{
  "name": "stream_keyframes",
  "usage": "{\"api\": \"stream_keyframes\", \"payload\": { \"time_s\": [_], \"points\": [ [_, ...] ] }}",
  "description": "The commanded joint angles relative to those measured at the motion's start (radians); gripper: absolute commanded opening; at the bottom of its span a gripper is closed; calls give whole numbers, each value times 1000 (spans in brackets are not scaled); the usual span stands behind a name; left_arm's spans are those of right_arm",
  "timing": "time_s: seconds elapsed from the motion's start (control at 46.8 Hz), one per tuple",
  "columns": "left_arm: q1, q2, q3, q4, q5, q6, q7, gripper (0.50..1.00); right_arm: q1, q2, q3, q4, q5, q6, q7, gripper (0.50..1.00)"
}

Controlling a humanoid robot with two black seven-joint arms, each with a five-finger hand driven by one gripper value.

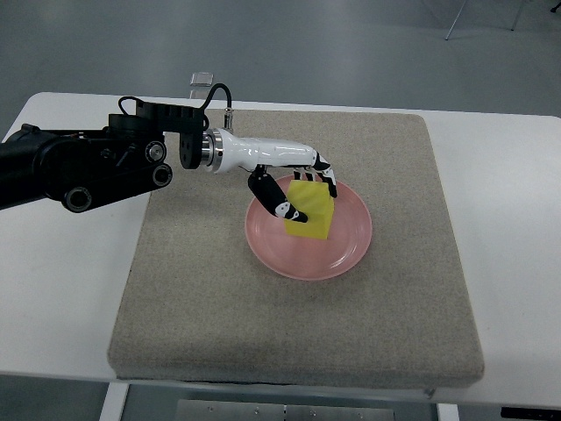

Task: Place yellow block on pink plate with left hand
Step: 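Carry the yellow cube with the left hand over the pink plate, then lower the cube onto the plate and open the left hand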

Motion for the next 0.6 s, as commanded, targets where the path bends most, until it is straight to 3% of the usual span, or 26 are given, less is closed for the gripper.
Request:
{"api": "stream_keyframes", "payload": {
  "time_s": [0.0,0.085,0.192,0.342,0.363,0.384,0.406,0.513,0.577],
  "points": [
    [3,-2,0,17,9,0,0,500,0,0,0,1,1,0,0,924],
    [11,-6,0,26,23,0,0,510,-1,0,0,0,-1,0,0,924],
    [15,-8,0,25,34,1,0,647,-1,0,0,0,1,0,0,924],
    [22,-8,0,23,34,0,0,698,-1,0,0,0,1,0,0,924],
    [22,-8,0,23,34,0,0,749,0,0,0,0,1,0,0,924],
    [23,-8,0,23,34,0,0,835,-1,0,0,0,-1,0,0,924],
    [23,-8,-1,22,34,1,0,878,0,0,0,0,-1,0,0,924],
    [25,-8,-1,20,34,1,-1,898,0,0,0,0,-1,0,0,924],
    [23,-8,0,20,34,1,-1,953,0,0,0,0,1,0,0,924]
  ]
}}
